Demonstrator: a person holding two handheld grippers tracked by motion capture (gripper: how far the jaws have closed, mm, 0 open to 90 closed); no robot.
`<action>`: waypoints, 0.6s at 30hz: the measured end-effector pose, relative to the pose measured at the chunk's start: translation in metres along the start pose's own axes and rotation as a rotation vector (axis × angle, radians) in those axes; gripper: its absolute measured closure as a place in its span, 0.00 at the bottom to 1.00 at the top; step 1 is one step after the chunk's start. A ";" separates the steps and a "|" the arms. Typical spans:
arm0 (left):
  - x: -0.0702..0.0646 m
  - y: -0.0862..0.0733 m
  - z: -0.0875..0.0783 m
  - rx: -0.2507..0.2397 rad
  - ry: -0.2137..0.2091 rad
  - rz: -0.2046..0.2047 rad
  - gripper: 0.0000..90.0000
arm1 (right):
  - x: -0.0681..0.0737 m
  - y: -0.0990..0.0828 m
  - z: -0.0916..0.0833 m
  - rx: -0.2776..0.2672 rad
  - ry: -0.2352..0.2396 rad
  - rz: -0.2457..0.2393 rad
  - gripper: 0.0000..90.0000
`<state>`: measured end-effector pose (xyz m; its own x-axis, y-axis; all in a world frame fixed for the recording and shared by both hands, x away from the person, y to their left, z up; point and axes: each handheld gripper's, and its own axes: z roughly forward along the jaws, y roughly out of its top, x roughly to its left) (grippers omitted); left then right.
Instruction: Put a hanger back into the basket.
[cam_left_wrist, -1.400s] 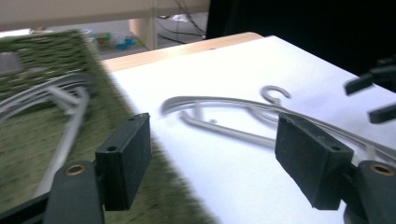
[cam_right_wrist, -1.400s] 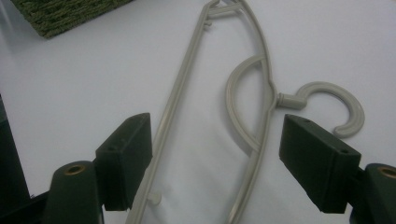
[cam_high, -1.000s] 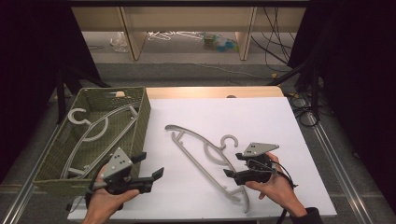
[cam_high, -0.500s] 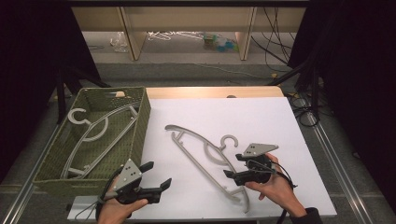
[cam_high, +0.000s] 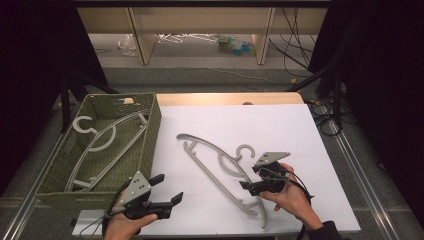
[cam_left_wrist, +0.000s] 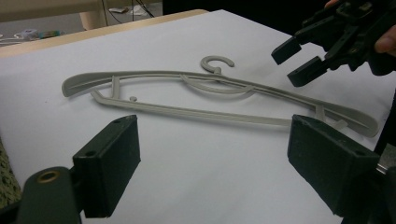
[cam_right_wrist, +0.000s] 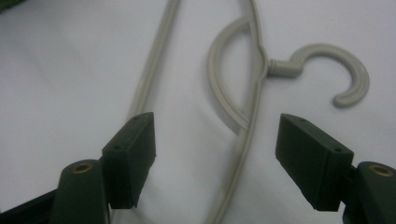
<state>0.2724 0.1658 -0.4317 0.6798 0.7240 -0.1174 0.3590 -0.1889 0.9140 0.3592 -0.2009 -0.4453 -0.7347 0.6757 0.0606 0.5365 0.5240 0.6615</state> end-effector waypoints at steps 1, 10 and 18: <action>-0.001 0.000 0.000 0.000 0.001 -0.013 0.19 | -0.001 0.000 0.002 0.014 0.001 0.021 0.34; -0.003 -0.001 0.000 -0.007 -0.012 -0.009 0.19 | -0.012 0.002 0.027 0.152 -0.017 0.021 0.47; -0.002 -0.001 0.001 -0.002 -0.020 0.000 0.19 | -0.010 0.006 0.036 0.222 -0.029 -0.005 0.57</action>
<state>0.2716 0.1638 -0.4333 0.6926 0.7104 -0.1252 0.3577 -0.1875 0.9148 0.3846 -0.1855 -0.4689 -0.7268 0.6860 0.0343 0.6137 0.6262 0.4809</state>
